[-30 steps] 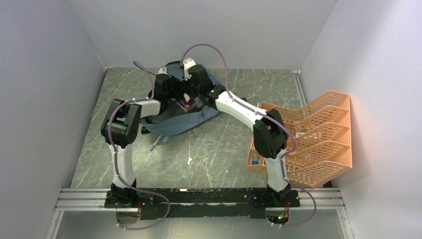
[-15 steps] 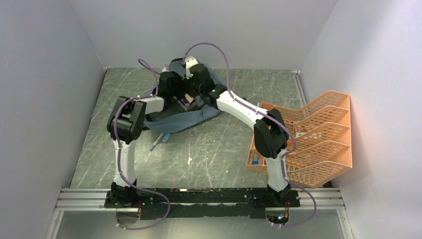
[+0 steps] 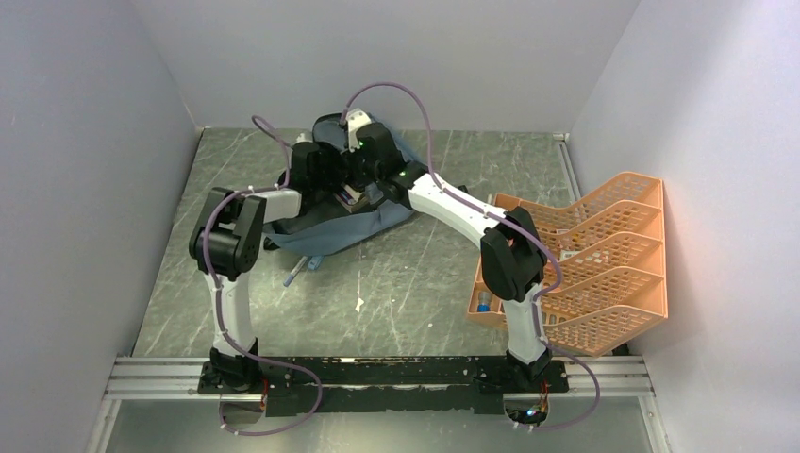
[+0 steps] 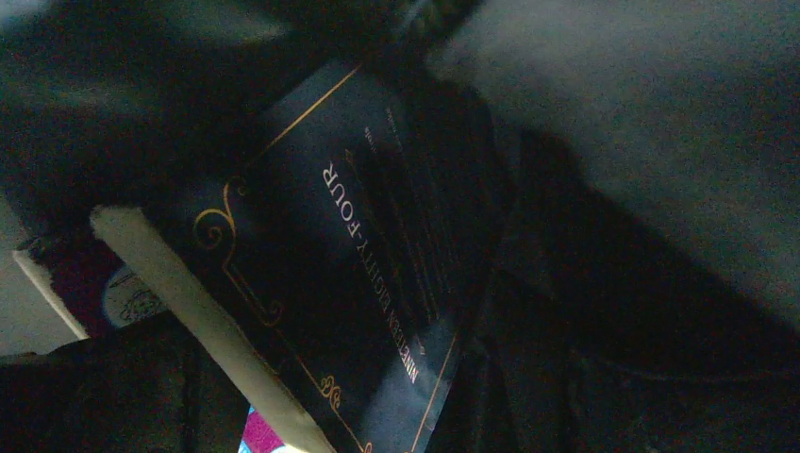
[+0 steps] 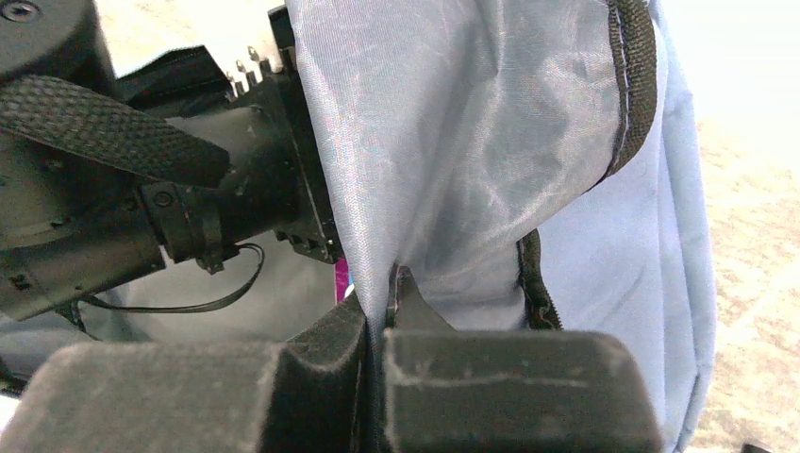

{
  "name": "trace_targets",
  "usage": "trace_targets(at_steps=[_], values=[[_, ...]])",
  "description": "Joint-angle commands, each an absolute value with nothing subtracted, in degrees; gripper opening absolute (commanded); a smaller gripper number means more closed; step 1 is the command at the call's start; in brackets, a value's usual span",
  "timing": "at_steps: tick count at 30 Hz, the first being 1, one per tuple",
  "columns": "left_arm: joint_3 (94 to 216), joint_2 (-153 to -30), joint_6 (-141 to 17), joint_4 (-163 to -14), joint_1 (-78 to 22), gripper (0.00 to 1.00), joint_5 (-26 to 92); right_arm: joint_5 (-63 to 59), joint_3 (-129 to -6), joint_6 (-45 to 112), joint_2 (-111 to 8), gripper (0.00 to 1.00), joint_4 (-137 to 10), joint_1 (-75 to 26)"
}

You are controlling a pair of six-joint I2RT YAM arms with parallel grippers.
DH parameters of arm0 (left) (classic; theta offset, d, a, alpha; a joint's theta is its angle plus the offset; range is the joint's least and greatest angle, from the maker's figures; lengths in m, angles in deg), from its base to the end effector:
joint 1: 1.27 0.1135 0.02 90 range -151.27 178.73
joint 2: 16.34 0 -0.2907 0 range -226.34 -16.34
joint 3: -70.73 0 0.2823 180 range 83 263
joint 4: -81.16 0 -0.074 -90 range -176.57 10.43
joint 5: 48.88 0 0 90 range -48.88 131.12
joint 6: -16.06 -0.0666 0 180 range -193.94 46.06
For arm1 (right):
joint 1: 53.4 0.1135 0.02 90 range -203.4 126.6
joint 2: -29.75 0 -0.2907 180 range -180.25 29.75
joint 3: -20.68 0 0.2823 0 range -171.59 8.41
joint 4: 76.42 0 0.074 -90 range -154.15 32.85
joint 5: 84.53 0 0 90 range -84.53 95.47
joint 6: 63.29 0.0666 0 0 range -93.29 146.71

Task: Pack the student bag
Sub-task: Place the book in the student bag.

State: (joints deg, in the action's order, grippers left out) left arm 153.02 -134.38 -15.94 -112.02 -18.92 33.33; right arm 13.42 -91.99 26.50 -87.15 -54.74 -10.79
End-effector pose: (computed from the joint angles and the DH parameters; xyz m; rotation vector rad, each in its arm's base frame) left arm 0.4880 -0.1648 0.1514 -0.6337 2.0009 -0.9708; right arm 0.4176 0.3716 0.2908 -0.6595 1.9240 0.3283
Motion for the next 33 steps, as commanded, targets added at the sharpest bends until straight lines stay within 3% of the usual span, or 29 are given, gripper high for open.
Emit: trace_targets(at_steps=[1, 5, 9, 11, 26, 33], values=[[150.89, -126.74, -17.43, -115.39, -18.04, 0.88, 30.57, 13.70, -93.96, 25.32, -86.39, 0.00, -56.24, -11.12], [149.37, -123.40, -19.03, -112.81, -17.68, 0.87, 29.86, 14.94, -94.50, 24.54, -87.03, 0.00, -55.90, -11.19], [149.76, -121.81, -21.38, -107.95, -17.62, 0.75, 28.11, 16.05, -95.30, 24.55, -87.94, 0.00, -55.54, -11.47], [149.49, -120.94, -22.22, -105.46, -17.57, 0.75, 27.53, 16.44, -95.78, 24.50, -88.48, 0.00, -55.23, -11.48], [141.44, -101.41, -32.12, -83.42, -14.32, 0.83, 31.64, 13.91, -101.48, 22.90, -93.89, 0.00, -48.68, -11.51], [141.01, -88.22, -41.80, -70.47, -12.75, 0.85, 35.04, 9.27, -103.81, 21.86, -94.42, 0.08, -43.05, -11.42]])
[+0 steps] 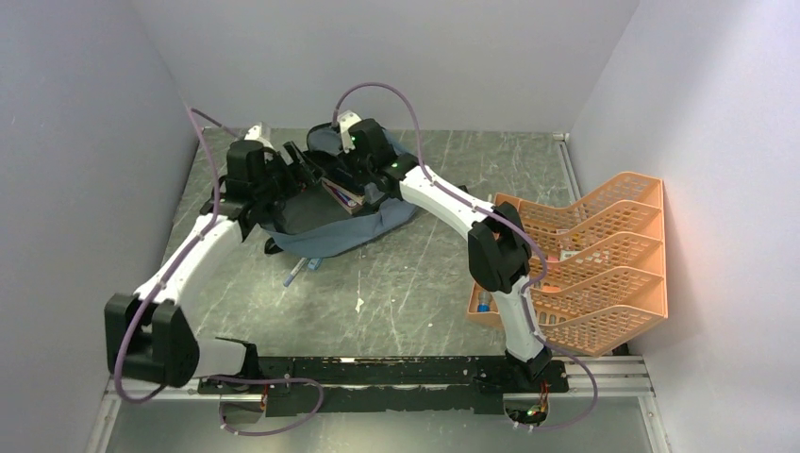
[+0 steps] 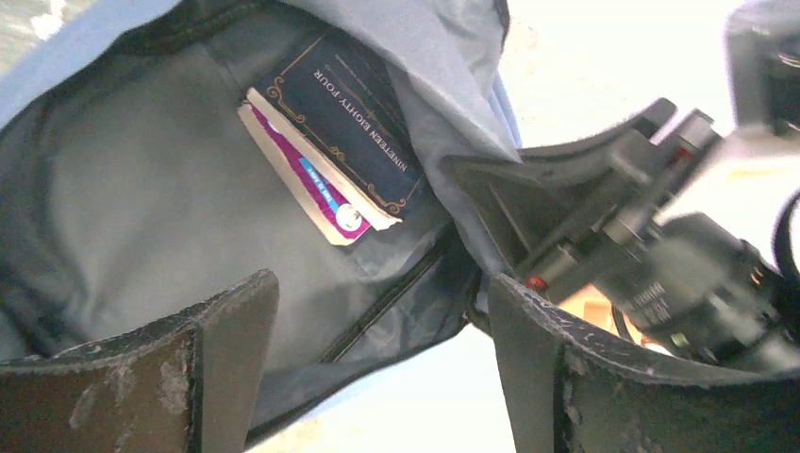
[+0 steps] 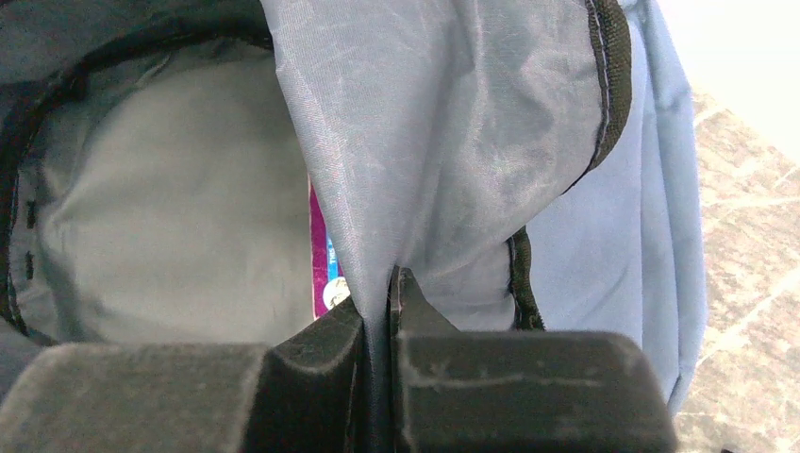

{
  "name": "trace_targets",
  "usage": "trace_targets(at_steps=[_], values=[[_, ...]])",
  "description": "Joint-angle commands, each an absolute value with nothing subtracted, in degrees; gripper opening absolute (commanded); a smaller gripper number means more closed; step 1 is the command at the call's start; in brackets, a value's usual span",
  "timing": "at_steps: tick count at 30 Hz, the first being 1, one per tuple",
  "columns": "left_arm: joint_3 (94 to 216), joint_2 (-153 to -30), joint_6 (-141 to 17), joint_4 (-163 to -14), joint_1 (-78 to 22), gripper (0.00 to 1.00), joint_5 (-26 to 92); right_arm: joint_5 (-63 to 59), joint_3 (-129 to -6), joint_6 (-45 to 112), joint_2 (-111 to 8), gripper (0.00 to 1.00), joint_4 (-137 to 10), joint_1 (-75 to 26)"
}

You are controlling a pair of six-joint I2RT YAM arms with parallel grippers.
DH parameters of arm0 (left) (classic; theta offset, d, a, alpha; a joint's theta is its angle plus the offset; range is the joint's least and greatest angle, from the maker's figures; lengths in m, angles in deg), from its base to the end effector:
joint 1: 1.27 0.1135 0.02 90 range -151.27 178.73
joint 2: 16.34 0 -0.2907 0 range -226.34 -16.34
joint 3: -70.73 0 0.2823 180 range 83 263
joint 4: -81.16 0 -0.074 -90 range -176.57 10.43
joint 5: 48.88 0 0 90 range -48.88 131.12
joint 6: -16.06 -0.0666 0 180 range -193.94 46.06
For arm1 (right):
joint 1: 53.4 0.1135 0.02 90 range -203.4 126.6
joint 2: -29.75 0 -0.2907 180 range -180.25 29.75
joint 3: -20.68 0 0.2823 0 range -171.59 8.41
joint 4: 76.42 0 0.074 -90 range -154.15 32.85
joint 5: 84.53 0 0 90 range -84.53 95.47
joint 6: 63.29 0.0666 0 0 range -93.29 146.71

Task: Pack the student bag
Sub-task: Place the book in the student bag.

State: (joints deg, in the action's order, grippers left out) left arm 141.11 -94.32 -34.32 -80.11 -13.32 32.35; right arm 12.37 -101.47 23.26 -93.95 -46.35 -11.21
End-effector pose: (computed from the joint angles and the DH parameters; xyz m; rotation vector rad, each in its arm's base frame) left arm 0.3544 -0.0860 0.2985 -0.4031 2.0625 -0.7128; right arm 0.4372 0.3855 0.2743 -0.7597 1.9903 0.2734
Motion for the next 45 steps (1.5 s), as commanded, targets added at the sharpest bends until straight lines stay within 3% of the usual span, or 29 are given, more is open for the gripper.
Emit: trace_targets(at_steps=[1, 7, 13, 28, 35, 45], values=[[141.05, -87.17, -43.15, -68.98, -12.56, 0.86, 34.93, 8.76, -104.21, 21.29, -94.62, 0.09, -42.36, -11.45], [142.77, -85.73, -49.23, -59.05, -11.99, 0.86, 34.00, 8.03, -108.12, 20.38, -97.27, 0.09, -38.01, -11.43], [141.48, -83.90, -49.77, -58.08, -11.90, 0.88, 35.06, 8.33, -108.35, 19.87, -97.64, 0.13, -36.95, -11.45], [139.78, -82.71, -48.45, -62.28, -11.83, 0.88, 35.62, 8.55, -103.21, 18.80, -93.35, 0.40, -37.12, -11.38], [141.41, -81.57, -47.41, -62.22, -11.81, 0.88, 40.45, -0.02, -110.16, 17.22, -92.15, 0.59, -30.04, -11.29], [137.69, -81.03, -47.87, -60.49, -8.42, 0.89, 45.27, 4.80, -105.96, 19.97, -87.42, 0.64, -37.08, -12.63]])
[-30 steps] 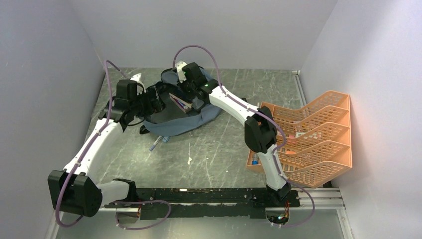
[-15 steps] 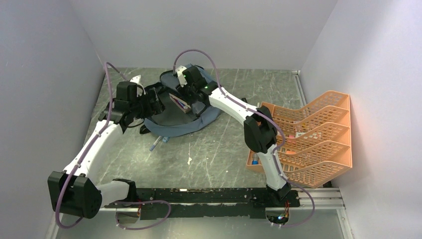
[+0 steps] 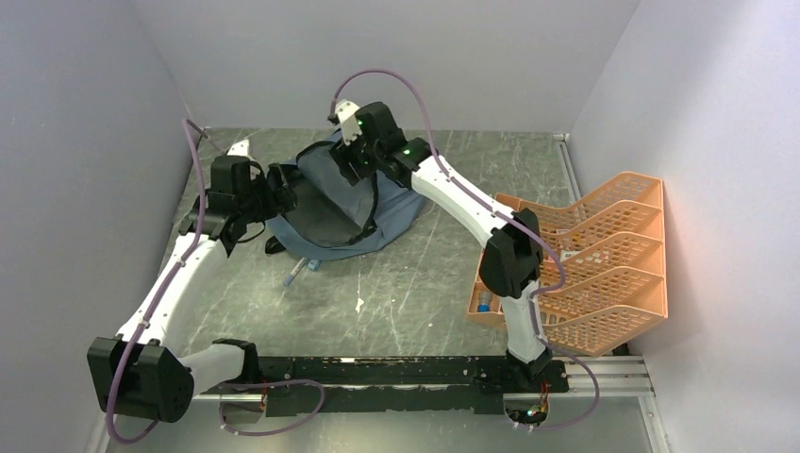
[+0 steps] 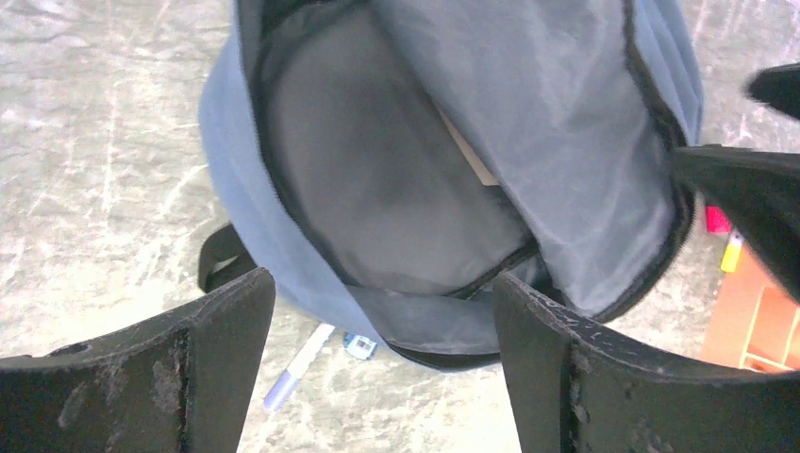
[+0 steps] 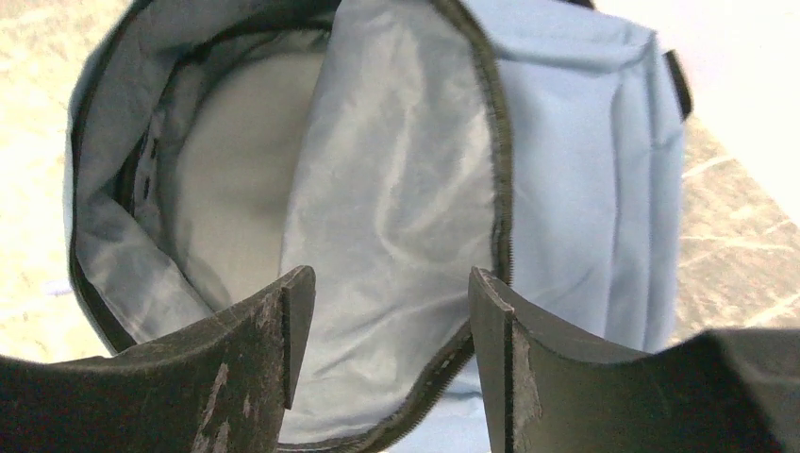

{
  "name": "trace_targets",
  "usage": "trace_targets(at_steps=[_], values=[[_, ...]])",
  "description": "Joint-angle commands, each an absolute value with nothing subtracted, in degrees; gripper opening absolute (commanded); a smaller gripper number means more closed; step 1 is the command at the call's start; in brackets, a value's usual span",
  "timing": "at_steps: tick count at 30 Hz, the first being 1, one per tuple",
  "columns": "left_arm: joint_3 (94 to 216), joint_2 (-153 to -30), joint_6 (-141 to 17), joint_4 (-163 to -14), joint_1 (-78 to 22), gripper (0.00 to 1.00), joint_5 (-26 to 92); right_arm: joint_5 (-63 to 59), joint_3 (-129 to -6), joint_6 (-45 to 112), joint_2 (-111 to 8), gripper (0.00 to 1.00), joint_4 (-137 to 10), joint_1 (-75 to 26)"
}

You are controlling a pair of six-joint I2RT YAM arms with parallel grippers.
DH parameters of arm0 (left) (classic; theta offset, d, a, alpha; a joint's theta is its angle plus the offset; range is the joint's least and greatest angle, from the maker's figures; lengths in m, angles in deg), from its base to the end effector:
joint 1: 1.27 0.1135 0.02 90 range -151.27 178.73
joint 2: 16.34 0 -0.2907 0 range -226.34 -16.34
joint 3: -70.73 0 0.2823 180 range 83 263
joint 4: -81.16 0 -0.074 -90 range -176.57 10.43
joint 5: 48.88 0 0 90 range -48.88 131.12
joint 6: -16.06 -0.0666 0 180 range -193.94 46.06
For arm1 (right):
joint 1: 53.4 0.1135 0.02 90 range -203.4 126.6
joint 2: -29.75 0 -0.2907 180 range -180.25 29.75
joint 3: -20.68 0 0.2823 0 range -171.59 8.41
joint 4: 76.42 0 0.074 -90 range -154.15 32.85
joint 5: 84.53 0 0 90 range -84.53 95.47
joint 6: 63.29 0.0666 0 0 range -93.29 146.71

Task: Pack the student bag
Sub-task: Place the book in the student bag.

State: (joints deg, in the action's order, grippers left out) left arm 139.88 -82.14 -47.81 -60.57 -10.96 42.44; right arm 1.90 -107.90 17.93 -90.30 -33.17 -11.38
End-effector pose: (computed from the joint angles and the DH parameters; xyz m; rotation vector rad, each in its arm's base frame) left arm 0.2939 -0.0486 0.3147 -0.3275 2.1746 -0.3285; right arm 0.4134 0.3781 0.3270 -0.9773 1.9744 0.3957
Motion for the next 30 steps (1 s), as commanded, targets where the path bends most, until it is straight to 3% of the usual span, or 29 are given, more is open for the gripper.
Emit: trace_targets(at_steps=[1, 14, 19, 24, 30], values=[[136.74, -81.22, -47.39, -60.93, -7.47, 0.89, 44.65, 5.14, -105.52, 21.00, -87.44, 0.64, -37.78, -13.34], [135.40, -91.55, -47.02, -71.53, 1.20, 0.91, 26.26, -4.88, -107.37, 40.70, -93.28, 0.66, -39.37, -22.50], [138.64, -96.91, -47.00, -70.45, 1.19, 0.89, 28.04, -0.82, -106.57, 43.54, -95.04, 0.56, -39.90, -23.91], [137.24, -97.33, -47.59, -72.11, 1.19, 0.81, 29.94, -2.37, -109.54, 41.14, -99.07, 0.45, -36.39, -23.89], [138.83, -98.39, -49.43, -71.15, 1.28, 0.64, 30.61, -3.93, -107.49, 40.55, -99.46, 0.40, -36.81, -23.95]])
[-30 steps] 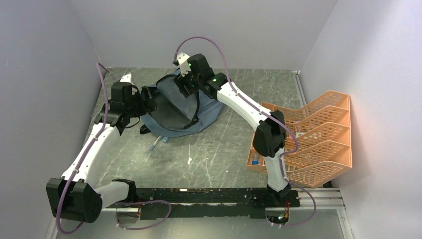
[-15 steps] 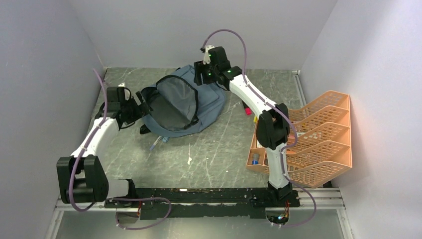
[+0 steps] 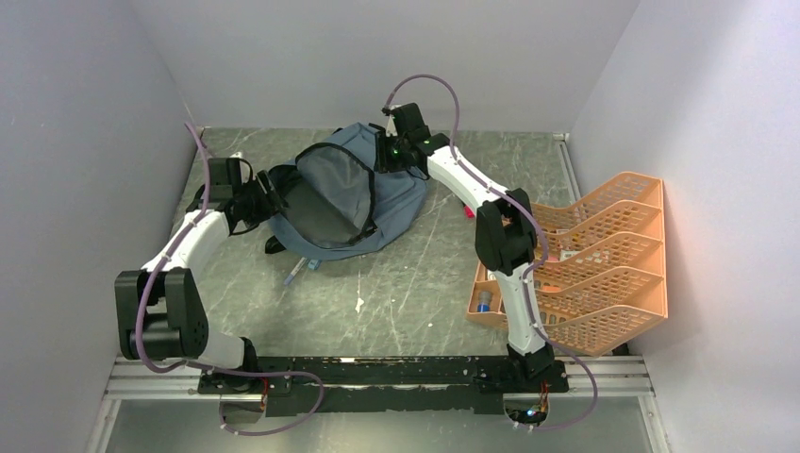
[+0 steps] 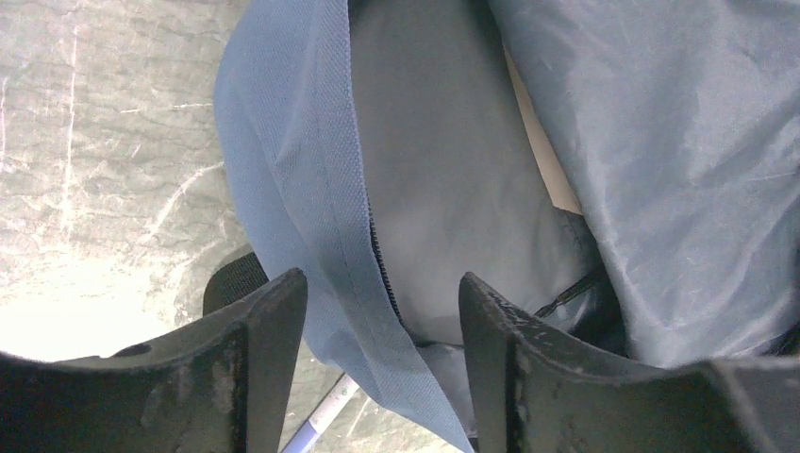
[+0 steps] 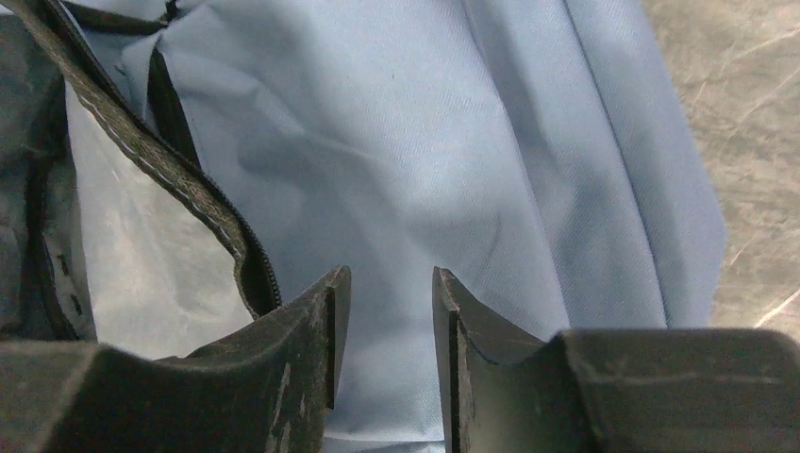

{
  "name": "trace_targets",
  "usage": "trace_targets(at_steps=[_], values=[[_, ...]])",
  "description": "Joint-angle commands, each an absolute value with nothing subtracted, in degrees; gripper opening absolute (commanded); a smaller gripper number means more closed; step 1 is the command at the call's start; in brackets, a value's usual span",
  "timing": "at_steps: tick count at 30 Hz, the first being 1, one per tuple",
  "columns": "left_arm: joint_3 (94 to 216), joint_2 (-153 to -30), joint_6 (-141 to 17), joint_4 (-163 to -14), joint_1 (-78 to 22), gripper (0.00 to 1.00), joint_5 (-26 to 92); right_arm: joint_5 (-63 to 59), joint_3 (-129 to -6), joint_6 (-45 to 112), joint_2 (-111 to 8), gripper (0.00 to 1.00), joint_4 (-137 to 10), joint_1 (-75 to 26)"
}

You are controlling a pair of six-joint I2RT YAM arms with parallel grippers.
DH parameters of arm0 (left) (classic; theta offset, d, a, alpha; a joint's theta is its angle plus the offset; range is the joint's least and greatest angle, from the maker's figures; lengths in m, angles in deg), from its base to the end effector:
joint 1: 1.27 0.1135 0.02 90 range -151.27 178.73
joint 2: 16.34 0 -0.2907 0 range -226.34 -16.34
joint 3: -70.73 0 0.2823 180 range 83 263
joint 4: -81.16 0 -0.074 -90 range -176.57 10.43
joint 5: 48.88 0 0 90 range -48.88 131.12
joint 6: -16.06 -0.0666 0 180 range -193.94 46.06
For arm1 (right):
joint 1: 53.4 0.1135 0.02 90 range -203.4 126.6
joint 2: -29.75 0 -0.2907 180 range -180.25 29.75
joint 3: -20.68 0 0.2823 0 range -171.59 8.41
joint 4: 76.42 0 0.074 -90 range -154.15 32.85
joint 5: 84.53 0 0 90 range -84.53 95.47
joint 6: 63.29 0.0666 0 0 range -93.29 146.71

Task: Pack the student bag
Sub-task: Place the book in the student bag, then zip the student bag at the center of the board.

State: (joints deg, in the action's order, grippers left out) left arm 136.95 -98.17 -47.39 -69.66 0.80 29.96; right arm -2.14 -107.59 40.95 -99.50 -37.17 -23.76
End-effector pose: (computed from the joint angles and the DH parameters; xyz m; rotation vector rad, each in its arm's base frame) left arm 0.3497 -0.0003 0.2271 -0.4933 2.3247 -0.4363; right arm 0.5111 0.3010 0.2434 -0.3827 2.2951 0.5465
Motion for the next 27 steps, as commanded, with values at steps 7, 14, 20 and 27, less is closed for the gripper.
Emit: trace_targets(at_steps=[7, 14, 20, 27], values=[[137.11, -96.69, -50.89, -71.53, 1.28, 0.38, 29.18, -11.63, -105.10, 41.55, -98.05, 0.35, -38.66, -23.83], [137.49, -97.25, -50.92, -71.27, 1.45, 0.14, 27.83, -17.35, -104.65, 42.36, -97.61, 0.34, -38.39, -23.41], [136.76, -96.39, -50.24, -72.60, 2.91, 0.05, 26.03, -19.04, -104.40, 43.09, -96.97, 0.33, -38.93, -21.49], [134.21, -94.85, -48.76, -78.56, 4.51, 0.05, 16.73, -19.66, -104.43, 44.10, -97.14, 0.33, -39.76, -18.63]])
